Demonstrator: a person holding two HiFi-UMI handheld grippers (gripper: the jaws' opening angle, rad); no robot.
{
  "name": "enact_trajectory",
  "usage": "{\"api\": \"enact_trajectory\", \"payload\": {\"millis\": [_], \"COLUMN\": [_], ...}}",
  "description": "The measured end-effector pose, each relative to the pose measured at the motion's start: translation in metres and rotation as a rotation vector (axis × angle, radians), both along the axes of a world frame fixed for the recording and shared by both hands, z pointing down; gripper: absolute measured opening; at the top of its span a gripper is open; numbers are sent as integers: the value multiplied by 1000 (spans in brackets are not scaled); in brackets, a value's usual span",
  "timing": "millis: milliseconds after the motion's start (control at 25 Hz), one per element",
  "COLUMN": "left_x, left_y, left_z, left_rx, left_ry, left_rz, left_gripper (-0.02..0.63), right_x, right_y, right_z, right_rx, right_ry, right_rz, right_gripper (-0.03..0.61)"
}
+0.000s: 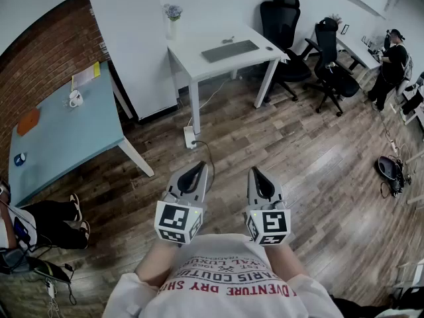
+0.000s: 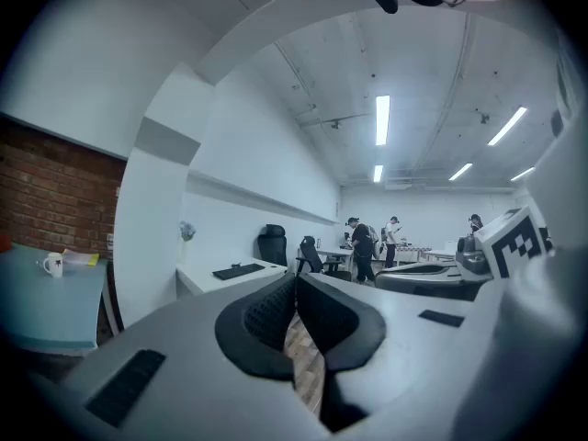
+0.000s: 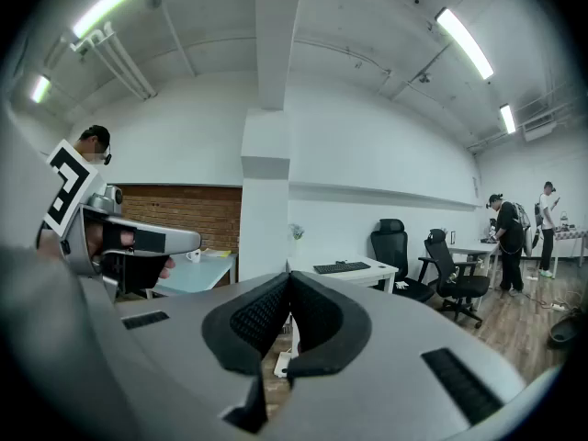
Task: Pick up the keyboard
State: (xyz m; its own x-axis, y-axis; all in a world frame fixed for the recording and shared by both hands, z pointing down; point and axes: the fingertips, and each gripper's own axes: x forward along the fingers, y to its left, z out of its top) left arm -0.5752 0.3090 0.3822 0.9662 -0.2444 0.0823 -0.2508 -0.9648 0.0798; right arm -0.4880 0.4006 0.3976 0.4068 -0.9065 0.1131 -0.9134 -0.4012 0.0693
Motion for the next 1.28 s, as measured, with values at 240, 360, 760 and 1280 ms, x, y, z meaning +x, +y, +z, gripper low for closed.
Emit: {"api": "enact_trajectory", "payload": {"millis": [240,360,760,1280], "left_x": [5,7,17,83], "left_y": [-3,-2,-6,-31], "left_z": [1,3,22,55], "left_rx": [-3,-4,-92,-142], "left_ry": [0,0,-10,-79], "left_rz": [3,9,24,-81], "left_gripper": [29,29,29,29], "right_x": [5,5,9,89], "right_y": [1,2,6,-22], "right_z": [1,3,14,43], "right_rx": [-6,-14,-30,-31], "right_ry": [2,4,-20,-77], "right_rz": [12,13,11,-80], "right_gripper": [25,25,25,25]}}
